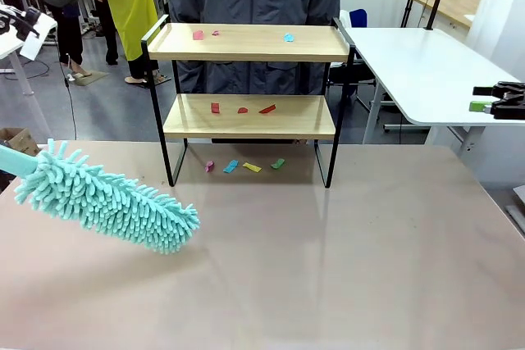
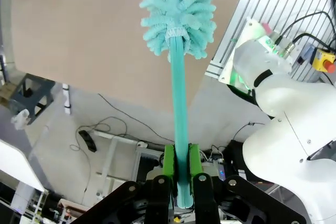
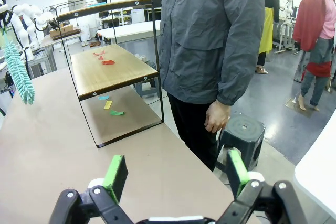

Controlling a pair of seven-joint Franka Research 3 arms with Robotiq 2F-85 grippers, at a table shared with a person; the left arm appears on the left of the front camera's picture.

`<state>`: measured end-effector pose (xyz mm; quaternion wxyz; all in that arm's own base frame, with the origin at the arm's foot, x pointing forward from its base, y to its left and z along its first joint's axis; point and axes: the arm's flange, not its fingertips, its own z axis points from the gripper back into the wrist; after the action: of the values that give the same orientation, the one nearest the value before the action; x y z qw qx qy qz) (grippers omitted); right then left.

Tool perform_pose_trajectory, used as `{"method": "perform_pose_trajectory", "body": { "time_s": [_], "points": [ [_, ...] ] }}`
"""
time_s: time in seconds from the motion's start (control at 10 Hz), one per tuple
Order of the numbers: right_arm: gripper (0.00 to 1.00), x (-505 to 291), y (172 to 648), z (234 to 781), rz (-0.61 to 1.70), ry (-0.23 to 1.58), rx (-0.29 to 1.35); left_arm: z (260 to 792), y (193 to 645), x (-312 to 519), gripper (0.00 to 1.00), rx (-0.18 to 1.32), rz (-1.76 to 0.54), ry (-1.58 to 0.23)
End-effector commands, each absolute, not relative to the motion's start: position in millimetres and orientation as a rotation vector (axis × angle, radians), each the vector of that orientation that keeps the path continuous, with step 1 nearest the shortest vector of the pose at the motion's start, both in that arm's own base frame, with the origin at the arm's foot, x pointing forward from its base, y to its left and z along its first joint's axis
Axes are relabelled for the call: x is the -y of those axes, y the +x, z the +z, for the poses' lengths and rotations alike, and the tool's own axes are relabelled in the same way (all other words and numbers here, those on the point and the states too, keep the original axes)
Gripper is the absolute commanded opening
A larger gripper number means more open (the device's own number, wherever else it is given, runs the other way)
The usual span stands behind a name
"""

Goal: Clean the shelf.
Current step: Clean the specific section of the Shelf indicated by the human with the Duster.

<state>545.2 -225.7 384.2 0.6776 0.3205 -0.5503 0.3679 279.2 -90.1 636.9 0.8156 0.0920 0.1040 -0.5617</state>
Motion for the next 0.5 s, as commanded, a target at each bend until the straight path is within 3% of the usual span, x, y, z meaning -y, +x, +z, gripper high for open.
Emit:
{"method": "perform_pose_trajectory", "body": {
  "time_s": [0.0,0.4],
  "points": [
    [1.00,223.6,545.7,386.9,0.832,0.720,1.240,638.0,276.2,89.9,0.13,-0.224,-1.188,0.195],
    [1.00,223.6,545.7,386.9,0.832,0.720,1.240,638.0,276.2,89.9,0.13,-0.224,-1.188,0.195]
  ]
}}
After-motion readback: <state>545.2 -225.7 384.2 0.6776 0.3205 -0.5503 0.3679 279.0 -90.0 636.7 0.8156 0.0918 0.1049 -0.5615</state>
